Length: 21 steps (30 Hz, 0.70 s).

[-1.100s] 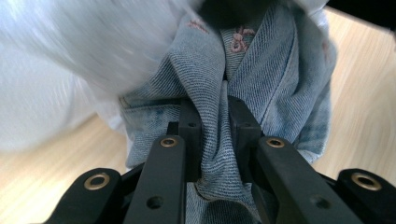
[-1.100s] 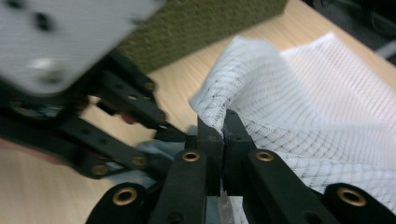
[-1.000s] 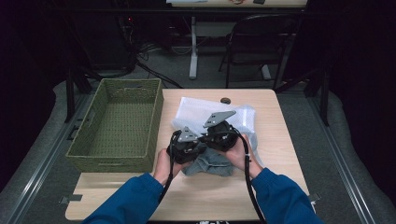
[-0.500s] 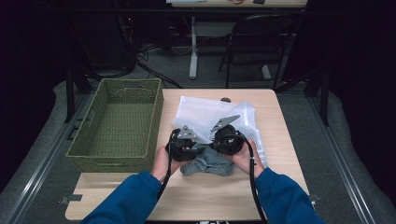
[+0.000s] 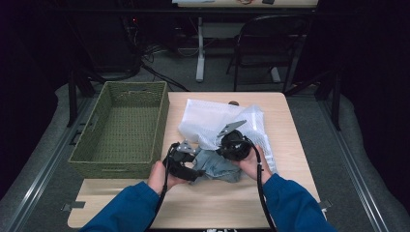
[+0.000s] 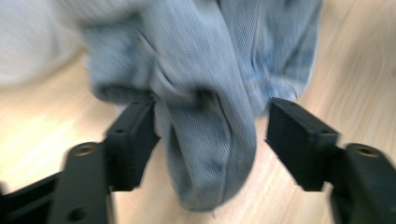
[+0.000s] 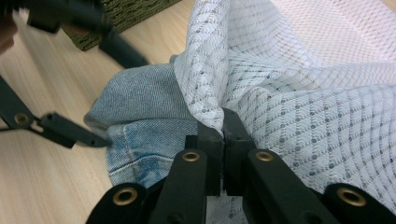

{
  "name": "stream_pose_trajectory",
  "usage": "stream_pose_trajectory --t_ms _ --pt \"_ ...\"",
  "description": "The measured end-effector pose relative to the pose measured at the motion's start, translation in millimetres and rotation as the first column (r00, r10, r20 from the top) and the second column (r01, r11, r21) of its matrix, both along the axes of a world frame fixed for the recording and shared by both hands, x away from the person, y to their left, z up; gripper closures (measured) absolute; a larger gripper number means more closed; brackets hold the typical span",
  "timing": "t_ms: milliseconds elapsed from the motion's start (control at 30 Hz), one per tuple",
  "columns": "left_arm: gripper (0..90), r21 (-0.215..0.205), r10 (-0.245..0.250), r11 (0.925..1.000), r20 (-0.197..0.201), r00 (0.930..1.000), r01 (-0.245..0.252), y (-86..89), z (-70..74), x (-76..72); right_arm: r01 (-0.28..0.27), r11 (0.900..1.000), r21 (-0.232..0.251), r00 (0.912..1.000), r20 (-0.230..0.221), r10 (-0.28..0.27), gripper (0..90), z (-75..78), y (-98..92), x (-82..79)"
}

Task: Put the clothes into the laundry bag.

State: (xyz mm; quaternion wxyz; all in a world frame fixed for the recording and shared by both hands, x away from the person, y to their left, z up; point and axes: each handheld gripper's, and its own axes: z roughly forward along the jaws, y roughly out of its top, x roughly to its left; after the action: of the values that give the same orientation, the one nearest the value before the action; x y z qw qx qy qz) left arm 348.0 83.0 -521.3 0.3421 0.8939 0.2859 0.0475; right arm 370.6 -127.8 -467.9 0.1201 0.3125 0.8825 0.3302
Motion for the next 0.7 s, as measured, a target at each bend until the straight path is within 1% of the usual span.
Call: stream_pose_trajectory --t_ms 33,67,100,133,167,200,233,267,300,333,367,400,433,467,500,533,567,600,633,667,700 --pt "39.2 -0.017 0.002 0.9999 0.004 1.0000 -0.002 -1.4 -5.5 0.2 -0.010 1.000 -0.005 0.9999 0.009 0.010 89.1 -0.2 0.3 0.7" --pt "46.2 -0.033 0.008 0.9994 0.010 0.9999 -0.008 -3.1 -10.0 0.6 -0.005 1.000 0.000 1.0000 0.007 0.005 89.1 0.0 1.5 0.1" --pt "57.4 -0.054 0.014 0.9985 0.015 0.9998 -0.013 -5.5 -13.7 1.3 -0.008 1.000 0.001 0.9999 0.010 0.008 89.1 -0.1 2.7 0.2" --pt "75.0 -0.074 0.022 0.9970 0.039 0.9990 -0.019 -10.5 -16.3 3.0 -0.029 1.000 0.006 0.9994 0.022 0.029 89.1 0.0 6.5 -0.5" --pt "79.5 -0.074 0.022 0.9970 0.039 0.9990 -0.019 -10.5 -16.3 3.0 -0.029 1.000 0.006 0.9994 0.022 0.029 89.1 0.0 6.5 -0.5" --pt "79.5 -0.076 0.018 0.9970 0.051 0.9985 -0.015 -12.7 -15.3 4.5 -0.036 0.999 0.003 0.9990 0.029 0.035 89.0 0.6 8.6 -1.1" --pt "82.9 -0.091 0.017 0.9957 0.051 0.9986 -0.013 -13.5 -12.9 6.2 -0.046 0.999 0.015 0.9979 0.046 0.046 89.1 3.4 12.2 -3.0" --pt "82.9 -0.104 0.025 0.9944 0.064 0.9976 -0.018 -14.8 -9.7 6.7 -0.046 0.999 0.015 0.9979 0.046 0.046 89.1 3.4 12.2 -3.0" --pt "83.6 -0.120 0.022 0.9927 0.077 0.9968 -0.012 -16.3 -6.2 7.4 -0.060 0.998 0.029 0.9967 0.057 0.058 89.1 8.5 15.0 -5.1" --pt "83.8 -0.122 0.018 0.9925 0.088 0.9959 -0.007 -16.9 -1.3 7.9 -0.065 0.997 0.044 0.9959 0.066 0.062 89.2 11.3 16.3 -6.7" --pt "83.8 -0.134 0.015 0.9909 0.104 0.9945 0.000 -17.9 3.3 8.2 -0.070 0.996 0.051 0.9949 0.076 0.066 89.2 14.1 17.2 -8.1" --pt "83.9 -0.163 0.013 0.9866 0.128 0.9917 0.008 -19.0 13.0 7.3 -0.074 0.996 0.058 0.9942 0.082 0.069 89.1 17.2 17.9 -10.0" --pt "83.9 -0.163 0.013 0.9866 0.128 0.9917 0.008 -19.0 13.0 7.3 -0.074 0.996 0.058 0.9942 0.082 0.069 89.1 17.2 17.9 -10.0" --pt "83.9 -0.173 0.010 0.9848 0.147 0.9890 0.016 -19.3 18.1 7.2 -0.082 0.994 0.070 0.9929 0.092 0.076 89.2 20.3 18.0 -11.9" --pt "83.9 -0.193 0.003 0.9808 0.158 0.9874 0.028 -19.5 26.6 7.7 -0.086 0.991 0.098 0.9919 0.102 0.076 89.2 26.4 17.4 -15.4" --pt "83.9 -0.193 0.003 0.9808 0.158 0.9874 0.028 -19.5 26.6 7.7 -0.086 0.991 0.098 0.9919 0.102 0.076 89.2 26.4 17.4 -15.4" --pt "83.9 -0.200 -0.014 0.9787 0.155 0.9878 0.045 -23.3 28.7 8.9 -0.099 0.986 0.131 0.9882 0.129 0.082 89.2 36.1 15.6 -20.1" --pt "83.9 -0.200 -0.014 0.9787 0.155 0.9878 0.045 -23.3 28.7 8.9 -0.099 0.986 0.131 0.9882 0.129 0.082 89.2 36.1 15.6 -20.1" --pt "83.9 -0.189 -0.016 0.9808 0.164 0.9863 0.047 -25.3 28.3 9.0 -0.112 0.980 0.164 0.9876 0.127 0.091 89.2 42.9 14.1 -22.7" --pt "83.9 -0.188 -0.013 0.9813 0.163 0.9865 0.043 -26.7 26.7 10.1 -0.112 0.980 0.164 0.9876 0.127 0.091 89.2 42.9 14.1 -22.7" --pt "83.9 -0.196 -0.002 0.9800 0.157 0.9875 0.033 -26.8 25.2 12.2 -0.114 0.980 0.161 0.9870 0.131 0.093 89.2 44.3 13.6 -23.7"
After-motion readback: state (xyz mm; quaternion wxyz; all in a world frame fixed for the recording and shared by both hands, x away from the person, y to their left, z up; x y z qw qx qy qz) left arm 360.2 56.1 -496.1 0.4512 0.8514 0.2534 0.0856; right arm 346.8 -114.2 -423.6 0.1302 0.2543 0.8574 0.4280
